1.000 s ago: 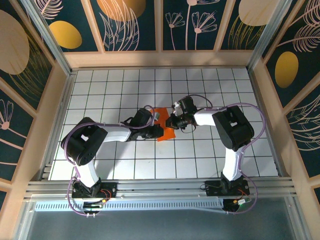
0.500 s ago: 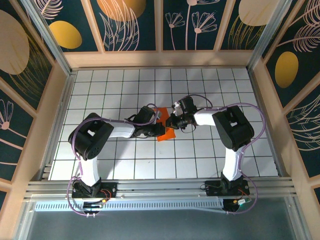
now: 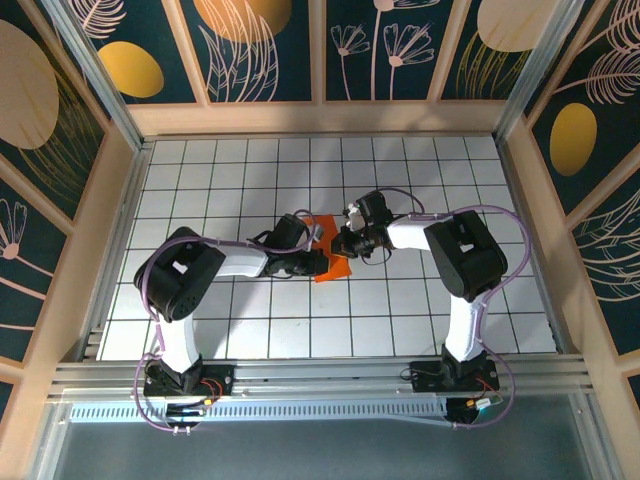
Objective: Fold a paper plane with a square sheet of paper (fold left side to right side)
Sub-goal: Fold the triangle a second time at the center of the table.
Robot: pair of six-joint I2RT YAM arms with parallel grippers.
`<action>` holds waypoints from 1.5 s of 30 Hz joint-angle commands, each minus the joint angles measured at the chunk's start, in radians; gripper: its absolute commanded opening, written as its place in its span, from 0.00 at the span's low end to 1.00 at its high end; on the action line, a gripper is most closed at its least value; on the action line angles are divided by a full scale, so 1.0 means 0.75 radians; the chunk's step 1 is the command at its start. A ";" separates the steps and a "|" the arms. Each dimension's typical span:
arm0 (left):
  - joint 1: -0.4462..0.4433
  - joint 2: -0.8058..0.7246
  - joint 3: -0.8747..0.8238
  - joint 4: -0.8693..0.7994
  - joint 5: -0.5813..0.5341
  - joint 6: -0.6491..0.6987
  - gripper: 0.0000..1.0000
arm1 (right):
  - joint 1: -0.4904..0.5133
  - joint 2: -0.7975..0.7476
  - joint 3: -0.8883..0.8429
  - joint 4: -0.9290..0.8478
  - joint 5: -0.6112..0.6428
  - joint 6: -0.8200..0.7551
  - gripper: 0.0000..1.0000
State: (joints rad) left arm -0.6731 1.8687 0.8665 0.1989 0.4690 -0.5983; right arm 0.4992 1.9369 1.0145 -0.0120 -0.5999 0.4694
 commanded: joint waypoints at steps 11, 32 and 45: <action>-0.015 -0.131 -0.159 -0.155 0.050 0.142 0.02 | -0.022 0.069 0.008 -0.099 0.125 -0.041 0.00; 0.062 -0.481 -0.336 0.008 -0.068 -0.047 0.14 | -0.017 -0.099 -0.003 0.054 -0.015 0.022 0.12; 0.226 -0.343 -0.269 0.231 -0.001 -0.184 0.47 | -0.098 -0.338 -0.240 0.245 0.143 0.091 0.73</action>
State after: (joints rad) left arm -0.5144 1.5555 0.6220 0.3180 0.4419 -0.7132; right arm 0.4438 1.7092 0.8795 0.1223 -0.5194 0.5152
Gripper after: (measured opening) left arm 0.464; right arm 0.722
